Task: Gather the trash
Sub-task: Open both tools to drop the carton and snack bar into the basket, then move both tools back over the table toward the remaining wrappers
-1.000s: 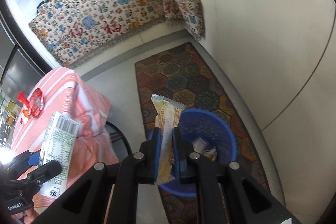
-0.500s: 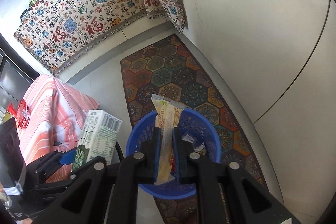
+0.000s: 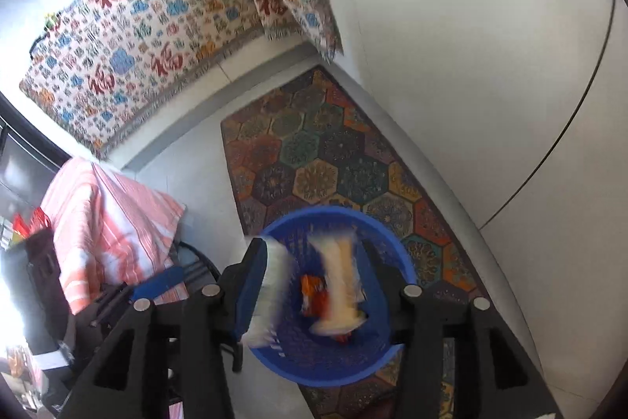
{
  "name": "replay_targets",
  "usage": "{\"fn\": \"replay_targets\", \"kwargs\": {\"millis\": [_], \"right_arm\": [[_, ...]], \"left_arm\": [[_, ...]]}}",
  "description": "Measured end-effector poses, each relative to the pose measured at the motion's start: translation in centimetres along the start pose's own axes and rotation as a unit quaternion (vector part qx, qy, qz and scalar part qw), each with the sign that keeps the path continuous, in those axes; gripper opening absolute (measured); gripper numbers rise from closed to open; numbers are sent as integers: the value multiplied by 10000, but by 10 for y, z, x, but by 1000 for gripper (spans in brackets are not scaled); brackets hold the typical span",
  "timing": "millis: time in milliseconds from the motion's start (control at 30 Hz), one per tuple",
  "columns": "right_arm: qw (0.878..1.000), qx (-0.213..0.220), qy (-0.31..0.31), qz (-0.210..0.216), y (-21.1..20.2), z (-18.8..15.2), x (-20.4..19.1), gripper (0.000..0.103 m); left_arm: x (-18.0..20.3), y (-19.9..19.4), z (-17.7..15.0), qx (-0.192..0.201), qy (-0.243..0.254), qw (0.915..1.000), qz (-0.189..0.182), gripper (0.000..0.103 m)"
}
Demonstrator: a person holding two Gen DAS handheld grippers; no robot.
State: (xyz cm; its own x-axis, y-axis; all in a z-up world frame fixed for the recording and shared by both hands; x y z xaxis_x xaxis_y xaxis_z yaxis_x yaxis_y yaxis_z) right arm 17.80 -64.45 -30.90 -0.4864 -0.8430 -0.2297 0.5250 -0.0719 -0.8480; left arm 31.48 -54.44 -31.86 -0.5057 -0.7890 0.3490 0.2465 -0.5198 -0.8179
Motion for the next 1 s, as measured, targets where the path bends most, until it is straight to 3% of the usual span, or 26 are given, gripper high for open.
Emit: {"fn": "replay_targets", "kwargs": {"millis": [100,167,267,667,833,1000], "right_arm": [[9983,470,-175,-280,-29,10,-9,50],[9945,829,-468,-430,-53,16,-23,50],[9866,1249,-822,-654,-79,21,-39,52],[9788,1426,-1247,-778,-90,31,-80,52],[9763,1494,-1470,-542,-83,32,-126,52],[9692,1485,-1963,98,-81,20,-211,53]], "left_arm": [[-2,-35,0,231,-79,9997,-83,81],[-6,-62,-5,418,-130,9990,-12,88],[-13,-101,-17,647,-159,9977,138,90],[-61,-204,-57,1092,-319,9907,747,90],[-115,-254,-81,1232,-781,9810,1275,90],[-192,-297,-114,1374,-1448,9599,1966,91]]}}
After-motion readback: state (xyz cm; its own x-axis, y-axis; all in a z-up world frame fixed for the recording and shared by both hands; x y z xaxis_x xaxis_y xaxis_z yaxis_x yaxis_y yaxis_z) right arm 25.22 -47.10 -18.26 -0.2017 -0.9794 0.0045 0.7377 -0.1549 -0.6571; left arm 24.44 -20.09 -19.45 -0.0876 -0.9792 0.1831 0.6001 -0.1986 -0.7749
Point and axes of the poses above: each gripper's, at about its wrist camera, not at the fingertips, and y roughly the way its jaws point, x to its right, z to its top, the point moved 7 cm from there along y, roughly the way its jaws point, and after that the axes turned 6 degrees about -y, right-handed, at the moved point
